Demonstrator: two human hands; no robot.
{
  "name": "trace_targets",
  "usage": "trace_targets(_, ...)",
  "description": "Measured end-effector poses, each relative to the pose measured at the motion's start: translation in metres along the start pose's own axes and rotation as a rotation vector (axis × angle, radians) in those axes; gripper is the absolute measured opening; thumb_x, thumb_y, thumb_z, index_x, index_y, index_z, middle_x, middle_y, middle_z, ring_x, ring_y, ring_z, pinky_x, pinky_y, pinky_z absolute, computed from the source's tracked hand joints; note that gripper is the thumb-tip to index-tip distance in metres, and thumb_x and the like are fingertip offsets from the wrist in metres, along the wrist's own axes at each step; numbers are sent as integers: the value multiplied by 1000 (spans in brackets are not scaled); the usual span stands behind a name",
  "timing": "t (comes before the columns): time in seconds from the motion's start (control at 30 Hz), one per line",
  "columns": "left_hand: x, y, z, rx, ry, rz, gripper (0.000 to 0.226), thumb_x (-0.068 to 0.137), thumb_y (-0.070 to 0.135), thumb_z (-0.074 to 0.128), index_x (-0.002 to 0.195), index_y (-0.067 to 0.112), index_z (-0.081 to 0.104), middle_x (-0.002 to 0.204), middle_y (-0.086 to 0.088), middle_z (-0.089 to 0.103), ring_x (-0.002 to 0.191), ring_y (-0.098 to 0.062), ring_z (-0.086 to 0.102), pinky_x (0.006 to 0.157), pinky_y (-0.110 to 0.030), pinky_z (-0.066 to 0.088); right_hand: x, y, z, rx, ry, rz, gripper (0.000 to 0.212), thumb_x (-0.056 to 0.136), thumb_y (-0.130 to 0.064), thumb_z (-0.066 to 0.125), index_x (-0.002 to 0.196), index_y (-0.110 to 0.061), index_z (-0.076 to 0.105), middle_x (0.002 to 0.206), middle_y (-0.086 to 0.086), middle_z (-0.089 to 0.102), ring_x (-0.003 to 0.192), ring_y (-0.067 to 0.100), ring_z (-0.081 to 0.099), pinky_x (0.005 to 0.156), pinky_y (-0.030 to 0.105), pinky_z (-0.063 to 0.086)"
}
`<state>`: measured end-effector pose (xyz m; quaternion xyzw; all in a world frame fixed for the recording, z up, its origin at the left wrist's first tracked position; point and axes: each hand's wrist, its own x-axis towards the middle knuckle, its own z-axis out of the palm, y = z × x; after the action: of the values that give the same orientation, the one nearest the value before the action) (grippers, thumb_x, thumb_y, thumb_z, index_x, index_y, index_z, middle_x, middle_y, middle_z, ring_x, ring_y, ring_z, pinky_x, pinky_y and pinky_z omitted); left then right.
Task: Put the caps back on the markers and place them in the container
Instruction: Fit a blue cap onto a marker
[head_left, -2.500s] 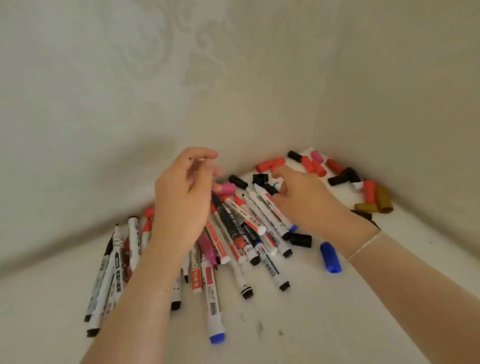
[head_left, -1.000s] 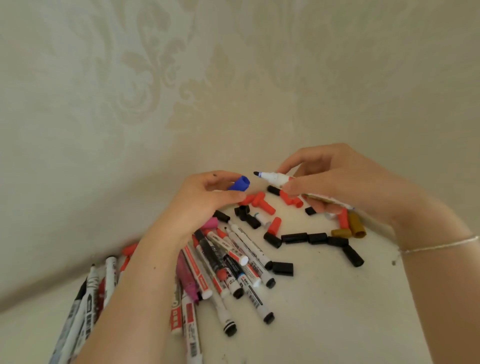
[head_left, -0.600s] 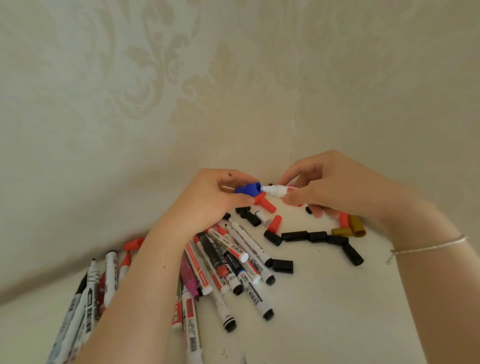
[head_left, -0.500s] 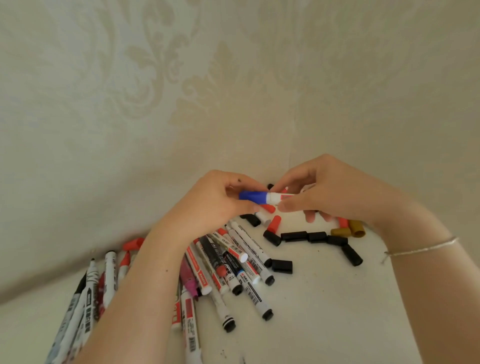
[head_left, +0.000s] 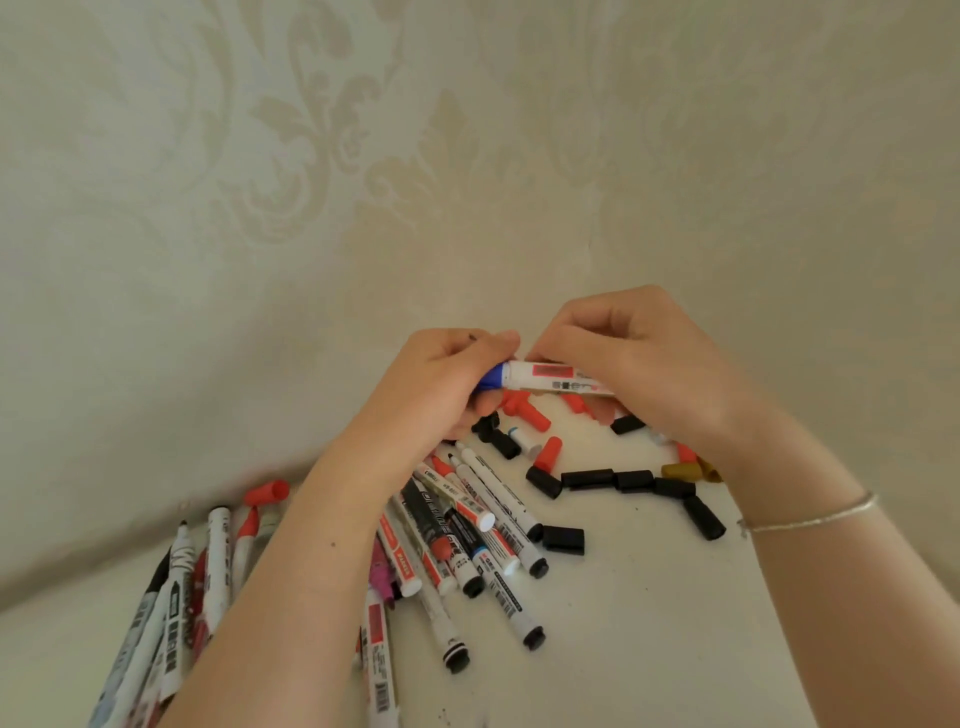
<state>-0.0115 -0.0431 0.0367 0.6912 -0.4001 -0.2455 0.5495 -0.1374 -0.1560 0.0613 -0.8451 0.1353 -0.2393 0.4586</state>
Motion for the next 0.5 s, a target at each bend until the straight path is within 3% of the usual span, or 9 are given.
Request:
trace_targets(0.13,-1,6,2,45,76,0,38,96,33,53,90,-2,65,43,3,42,32,-8,24,35,-19,19,-1,-4,1,10,9,-9,11,81,-7,60,77,-5,70,45,-7,55,38,7,44,41,17,36)
trace_targets(0.23,-3,10,-1,134,91,7,37,96,35,52,76,6,63,42,5,43,32,-7,26,36,-18,22,-4,-7,2,26,-50,-25,3,78,-9,69,80,-11,70,59,-6,64,39,1,48,43,12,37)
trace_targets(0.33,-2,10,-3,170,114,37,42,96,35,52,81,-4,61,41,6,42,31,-7,28,37,-17,24,-3,-6,5,29,-59,-39,11,76,-10,76,85,-15,73,70,-1,68,40,-1,48,43,10,36)
trace_targets(0.5,-1,7,-3,131,23,5,37,99,36,47,85,6,63,46,5,42,33,-6,27,37,-18,22,-1,-6,3,-31,-41,-17,11,75,-15,76,83,-22,74,69,-2,70,41,-2,50,46,8,38)
